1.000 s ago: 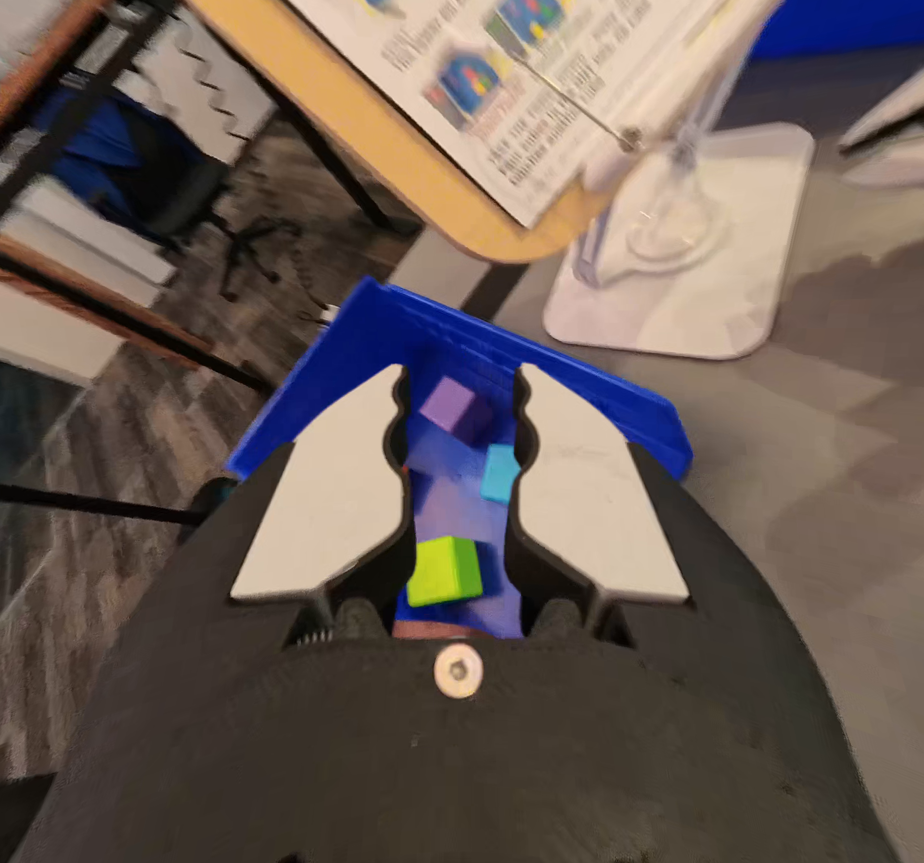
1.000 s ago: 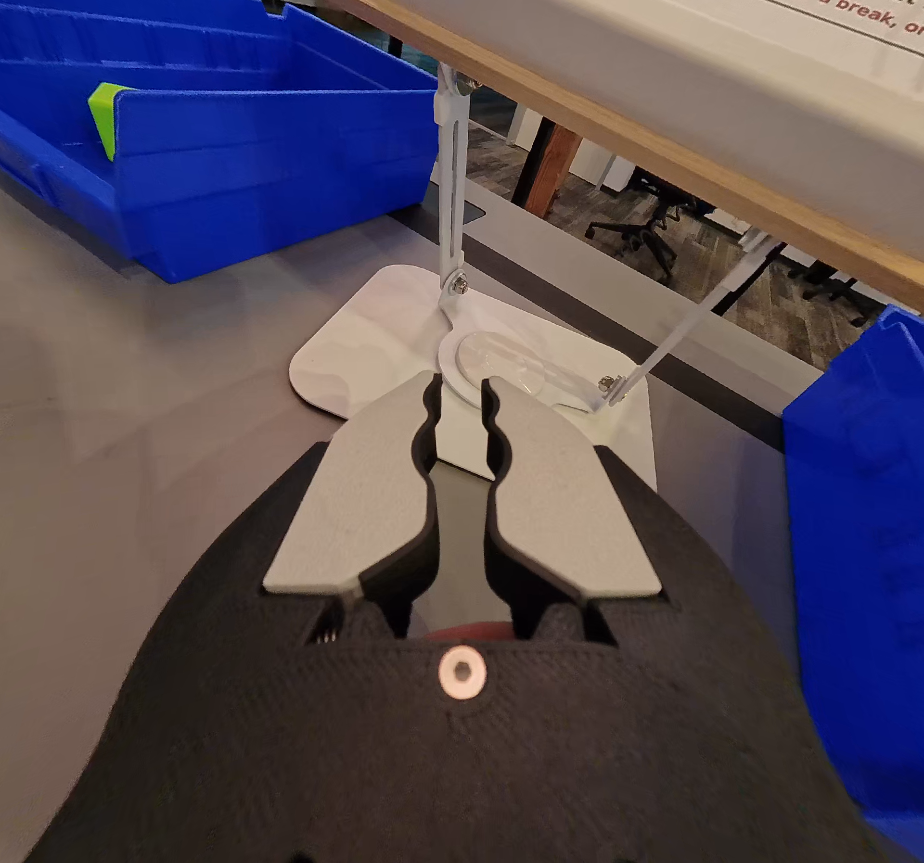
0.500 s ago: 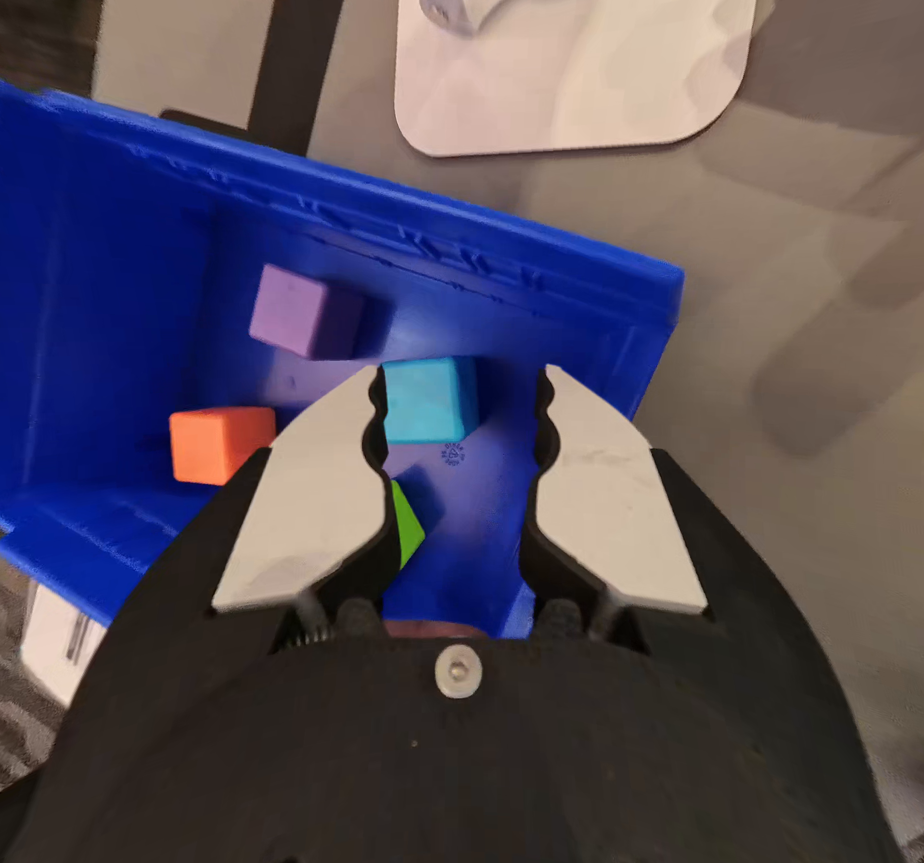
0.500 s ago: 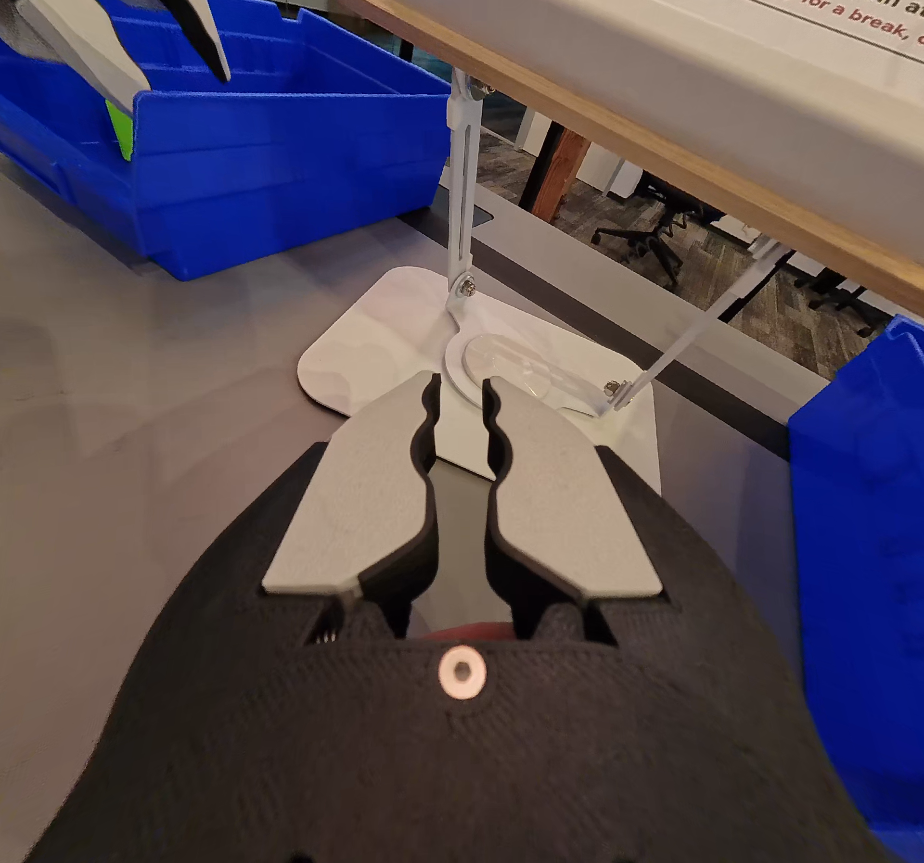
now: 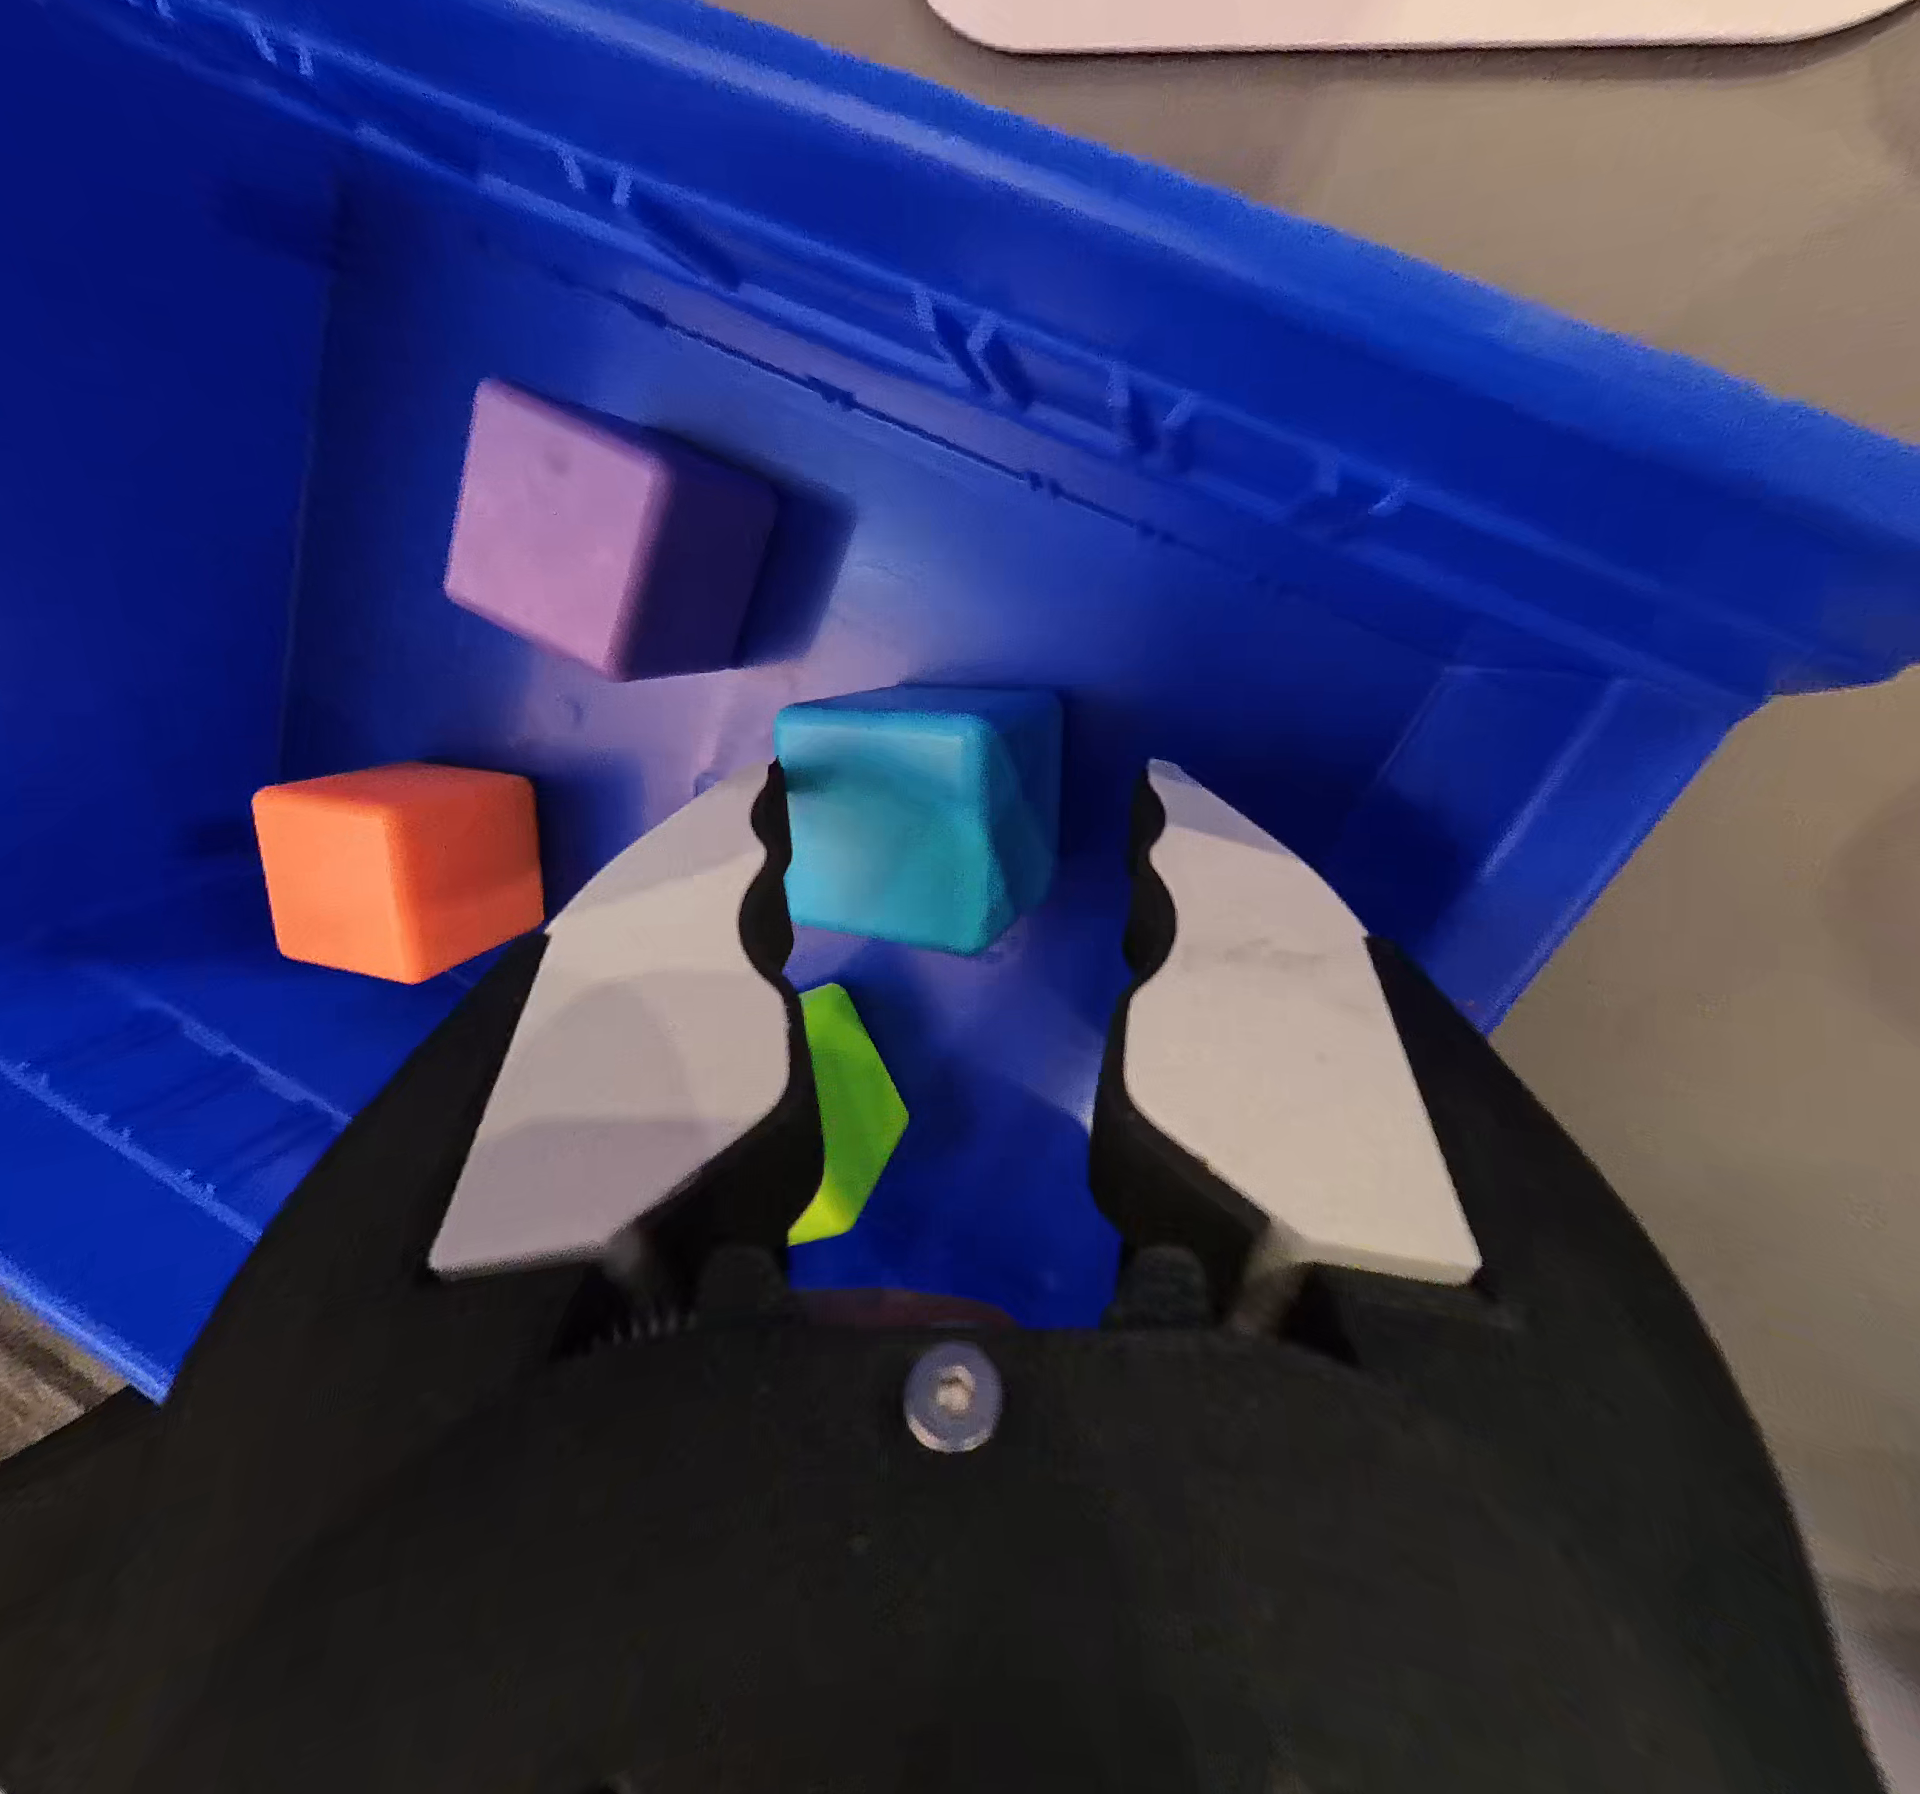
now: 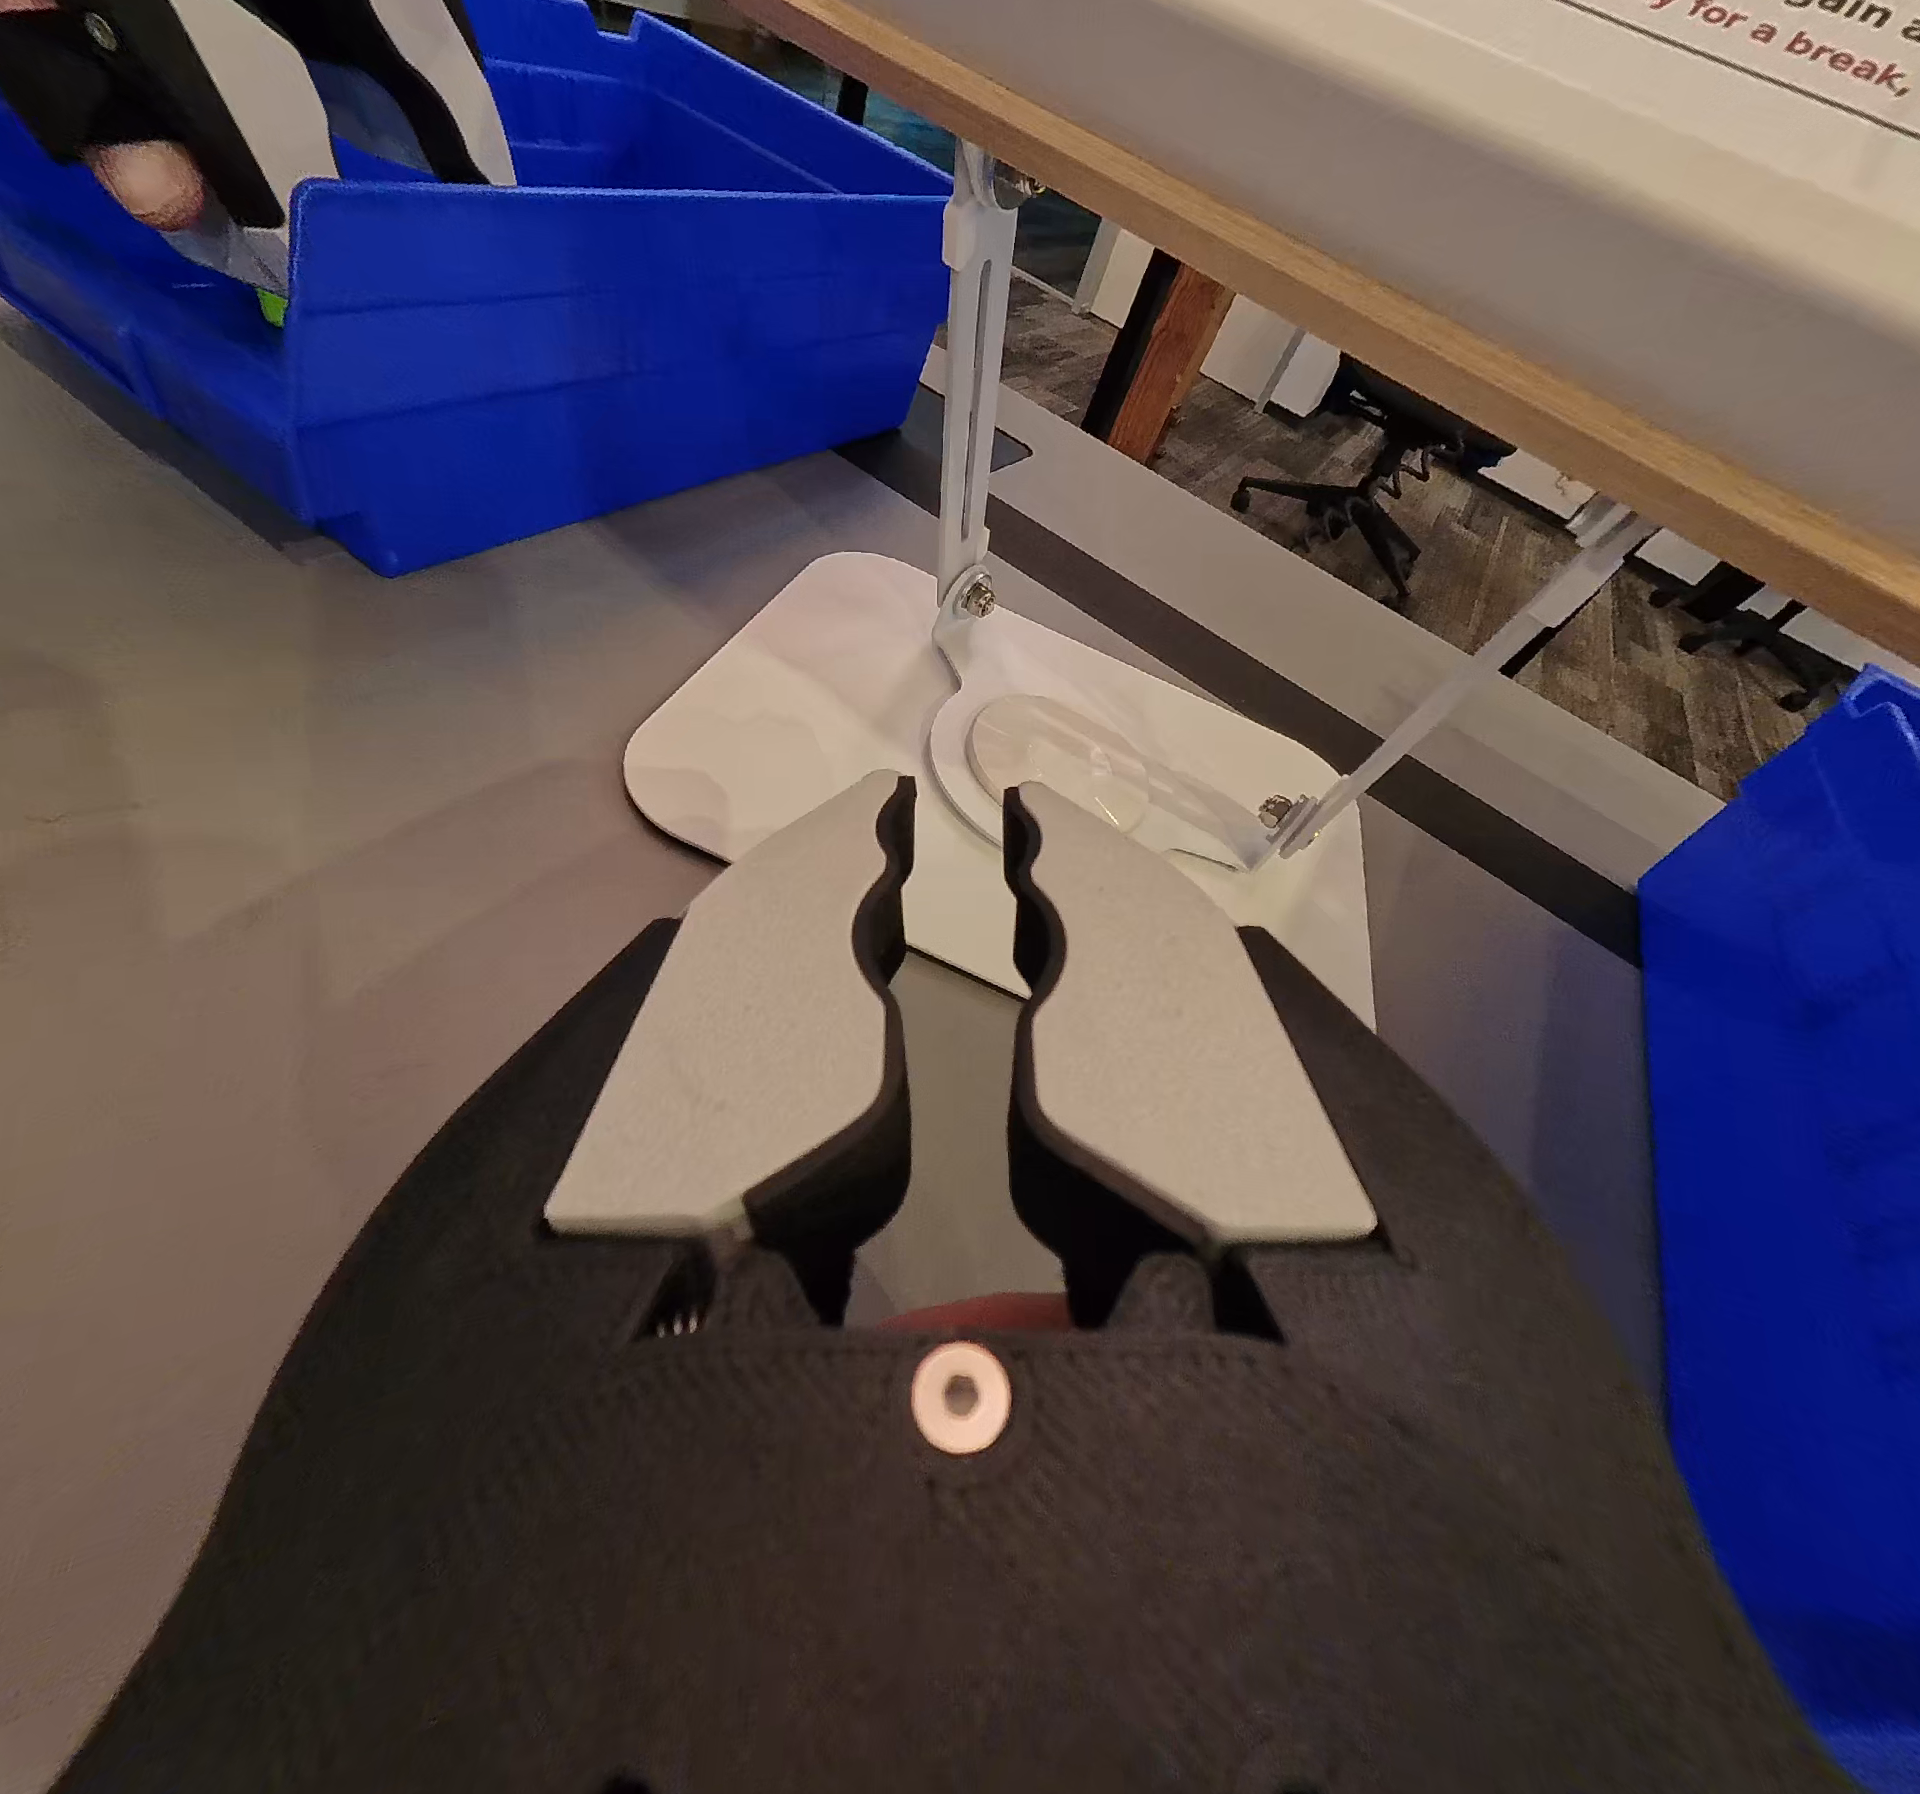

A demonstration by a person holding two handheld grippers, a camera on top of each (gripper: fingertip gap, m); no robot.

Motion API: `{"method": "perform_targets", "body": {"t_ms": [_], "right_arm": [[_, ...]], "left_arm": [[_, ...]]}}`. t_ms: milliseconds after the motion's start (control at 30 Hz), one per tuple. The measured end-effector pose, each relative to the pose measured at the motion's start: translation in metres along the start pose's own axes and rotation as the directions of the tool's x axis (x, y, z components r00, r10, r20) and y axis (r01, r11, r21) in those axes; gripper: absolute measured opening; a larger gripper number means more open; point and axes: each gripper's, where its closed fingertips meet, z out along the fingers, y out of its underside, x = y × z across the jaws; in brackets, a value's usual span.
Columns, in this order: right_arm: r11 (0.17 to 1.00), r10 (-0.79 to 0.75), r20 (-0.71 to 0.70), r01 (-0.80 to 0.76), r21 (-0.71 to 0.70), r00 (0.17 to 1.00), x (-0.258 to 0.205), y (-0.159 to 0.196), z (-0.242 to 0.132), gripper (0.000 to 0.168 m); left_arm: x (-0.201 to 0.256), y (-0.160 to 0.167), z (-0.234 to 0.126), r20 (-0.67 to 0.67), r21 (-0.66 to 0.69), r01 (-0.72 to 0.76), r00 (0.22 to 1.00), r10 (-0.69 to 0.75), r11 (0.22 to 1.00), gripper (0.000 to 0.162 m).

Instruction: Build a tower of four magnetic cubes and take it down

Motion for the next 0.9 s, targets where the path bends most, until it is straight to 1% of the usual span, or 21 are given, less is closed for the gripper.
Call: {"method": "perform_targets", "body": {"t_ms": [167, 733, 900], "right_arm": [[1.0, -0.001, 0.0, 0.001, -0.001, 1.0, -0.0002, 0.0, 0.0, 0.016], [1.0, -0.004, 0.005, 0.004, -0.005, 1.0, -0.0013, 0.0005, 0.0006, 0.016], [1.0, -0.005, 0.006, 0.005, -0.005, 1.0, -0.0015, 0.0005, 0.0008, 0.016]], "left_arm": [[-0.0041, 0.0022, 0.0027, 0.018, -0.009, 0.006, 1.0, -0.005, 1.0, 0.064], [0.0007, 0.0006, -0.0007, 0.007, -0.012, -0.001, 1.0, 0.001, 1.0, 0.063], [-0.0025, -0.0005, -0.0052, 0.026, 0.001, -0.004, 1.0, 0.004, 1.0, 0.062]]}}
